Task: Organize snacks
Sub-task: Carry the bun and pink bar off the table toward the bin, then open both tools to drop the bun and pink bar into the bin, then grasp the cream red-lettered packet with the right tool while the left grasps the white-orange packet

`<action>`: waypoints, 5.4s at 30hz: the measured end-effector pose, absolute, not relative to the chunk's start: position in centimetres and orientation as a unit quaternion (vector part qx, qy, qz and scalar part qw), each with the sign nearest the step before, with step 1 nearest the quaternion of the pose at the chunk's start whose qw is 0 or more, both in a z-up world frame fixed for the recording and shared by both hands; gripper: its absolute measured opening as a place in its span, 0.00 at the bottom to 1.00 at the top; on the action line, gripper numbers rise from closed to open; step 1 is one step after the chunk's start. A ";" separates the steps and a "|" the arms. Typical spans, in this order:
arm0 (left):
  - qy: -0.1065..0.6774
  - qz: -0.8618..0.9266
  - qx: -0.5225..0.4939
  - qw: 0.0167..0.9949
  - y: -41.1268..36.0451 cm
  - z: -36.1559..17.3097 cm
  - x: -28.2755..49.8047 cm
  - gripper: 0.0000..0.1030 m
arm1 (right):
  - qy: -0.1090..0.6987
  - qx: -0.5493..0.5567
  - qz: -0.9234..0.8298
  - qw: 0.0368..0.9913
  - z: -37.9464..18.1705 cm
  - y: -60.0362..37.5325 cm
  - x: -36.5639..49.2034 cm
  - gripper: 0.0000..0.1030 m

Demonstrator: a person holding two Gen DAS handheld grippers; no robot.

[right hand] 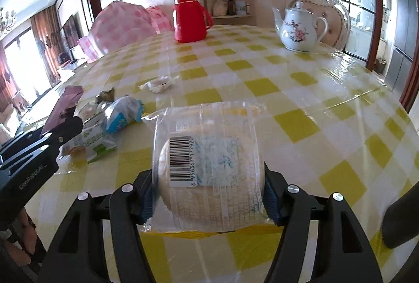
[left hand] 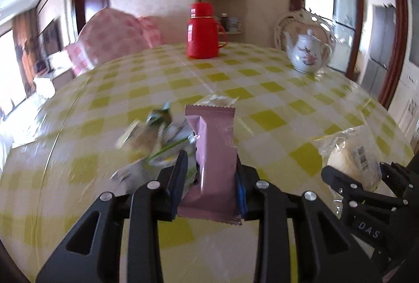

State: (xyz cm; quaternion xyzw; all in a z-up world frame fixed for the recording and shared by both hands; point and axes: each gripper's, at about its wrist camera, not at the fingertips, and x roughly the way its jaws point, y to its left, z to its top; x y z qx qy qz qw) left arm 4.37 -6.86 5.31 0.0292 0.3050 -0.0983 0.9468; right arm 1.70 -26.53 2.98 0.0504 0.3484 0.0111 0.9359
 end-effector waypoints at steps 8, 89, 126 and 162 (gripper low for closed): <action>0.300 -0.064 -0.008 0.952 -3.6 5.2 0.3 0.32 | 0.337 0.078 0.047 0.937 3.6 -25.4 -1.0 0.62; 0.352 0.263 0.004 0.898 30.2 3.5 -22.6 0.96 | 0.275 -0.092 0.418 0.861 5.0 8.6 -25.5 0.86; 0.323 0.000 -0.196 0.926 4.4 4.8 8.0 0.98 | 0.349 0.171 0.038 0.920 3.7 -27.7 0.5 0.86; 0.319 -0.013 -0.295 0.900 9.8 3.3 12.9 0.98 | 0.353 0.055 0.098 0.929 4.0 -23.1 11.7 0.43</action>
